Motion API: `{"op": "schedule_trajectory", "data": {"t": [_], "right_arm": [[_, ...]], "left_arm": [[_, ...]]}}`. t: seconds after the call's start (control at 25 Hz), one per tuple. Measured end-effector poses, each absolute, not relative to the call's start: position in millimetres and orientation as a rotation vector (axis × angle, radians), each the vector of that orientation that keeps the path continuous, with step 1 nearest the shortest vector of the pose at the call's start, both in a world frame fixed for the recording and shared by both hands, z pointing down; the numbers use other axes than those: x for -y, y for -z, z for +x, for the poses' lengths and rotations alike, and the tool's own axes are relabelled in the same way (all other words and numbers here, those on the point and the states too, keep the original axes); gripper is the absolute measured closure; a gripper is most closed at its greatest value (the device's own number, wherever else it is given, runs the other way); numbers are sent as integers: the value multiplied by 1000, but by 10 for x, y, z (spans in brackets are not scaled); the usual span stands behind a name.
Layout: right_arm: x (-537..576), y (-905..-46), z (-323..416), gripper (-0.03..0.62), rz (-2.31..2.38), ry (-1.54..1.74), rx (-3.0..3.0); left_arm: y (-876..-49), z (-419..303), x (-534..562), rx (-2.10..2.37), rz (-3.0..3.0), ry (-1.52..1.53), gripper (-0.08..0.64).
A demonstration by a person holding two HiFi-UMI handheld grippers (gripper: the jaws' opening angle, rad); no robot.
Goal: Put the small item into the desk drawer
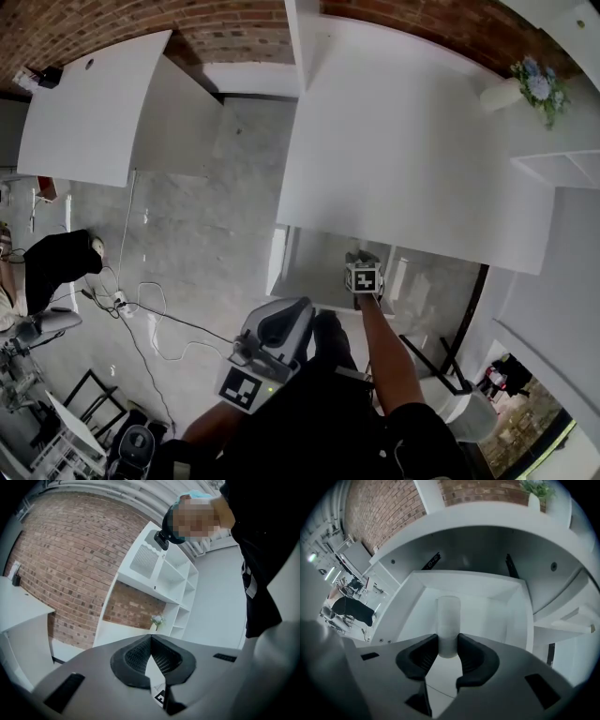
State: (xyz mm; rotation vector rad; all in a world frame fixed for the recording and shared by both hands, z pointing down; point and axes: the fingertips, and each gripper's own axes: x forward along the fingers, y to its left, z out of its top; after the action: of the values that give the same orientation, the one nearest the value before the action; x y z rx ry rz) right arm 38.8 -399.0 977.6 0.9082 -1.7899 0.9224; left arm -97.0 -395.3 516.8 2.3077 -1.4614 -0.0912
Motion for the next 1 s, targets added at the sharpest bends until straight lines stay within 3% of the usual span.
{"op": "schedule_trajectory", "data": {"t": [0.48, 0.8, 0.88, 1.0], "right_arm": [[3936, -10233, 387, 439, 875, -994, 1649], [3830, -10052, 374, 399, 872, -1031, 1650], [3808, -9832, 362, 410, 883, -1023, 1688], [3787, -9425, 371, 479, 913, -983, 1758]], "left_arm": [[-5391, -1122, 4070, 1459, 2278, 53, 537], [-5291, -1120, 4005, 1437, 2303, 87, 537], [-5221, -1101, 3967, 1428, 2313, 98, 537], [-5096, -1074, 3912, 1426, 2331, 118, 537]]}}
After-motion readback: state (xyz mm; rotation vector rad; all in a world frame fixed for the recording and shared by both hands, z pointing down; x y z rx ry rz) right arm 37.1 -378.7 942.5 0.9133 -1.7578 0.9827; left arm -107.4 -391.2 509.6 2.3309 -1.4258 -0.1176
